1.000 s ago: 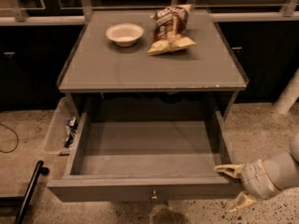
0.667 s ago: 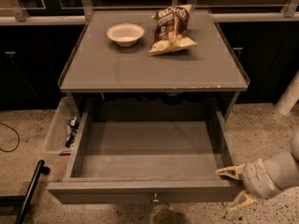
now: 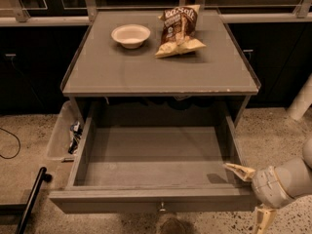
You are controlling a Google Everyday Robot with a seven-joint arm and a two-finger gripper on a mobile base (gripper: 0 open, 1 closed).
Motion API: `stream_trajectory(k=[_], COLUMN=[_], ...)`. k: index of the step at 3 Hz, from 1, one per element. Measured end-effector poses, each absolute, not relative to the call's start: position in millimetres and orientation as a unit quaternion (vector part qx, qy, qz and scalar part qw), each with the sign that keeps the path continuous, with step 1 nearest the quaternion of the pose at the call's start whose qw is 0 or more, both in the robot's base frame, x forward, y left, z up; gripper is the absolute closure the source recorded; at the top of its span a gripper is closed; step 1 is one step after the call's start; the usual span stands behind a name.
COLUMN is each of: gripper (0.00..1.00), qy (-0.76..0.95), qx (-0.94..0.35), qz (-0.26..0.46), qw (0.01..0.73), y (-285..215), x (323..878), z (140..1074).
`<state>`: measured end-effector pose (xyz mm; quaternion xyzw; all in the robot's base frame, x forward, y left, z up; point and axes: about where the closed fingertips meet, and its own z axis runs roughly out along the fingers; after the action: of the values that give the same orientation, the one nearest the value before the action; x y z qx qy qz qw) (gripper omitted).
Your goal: Open top drawer
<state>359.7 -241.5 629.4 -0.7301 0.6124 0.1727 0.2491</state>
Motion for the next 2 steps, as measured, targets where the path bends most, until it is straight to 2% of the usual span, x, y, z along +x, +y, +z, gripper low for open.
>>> stream_trajectory(k=[2], gripper=[0.00], qy=[0.589], qx=[-0.749], qz=[0.167], qw=[0.253], y=[-223], x=[372], z=[649])
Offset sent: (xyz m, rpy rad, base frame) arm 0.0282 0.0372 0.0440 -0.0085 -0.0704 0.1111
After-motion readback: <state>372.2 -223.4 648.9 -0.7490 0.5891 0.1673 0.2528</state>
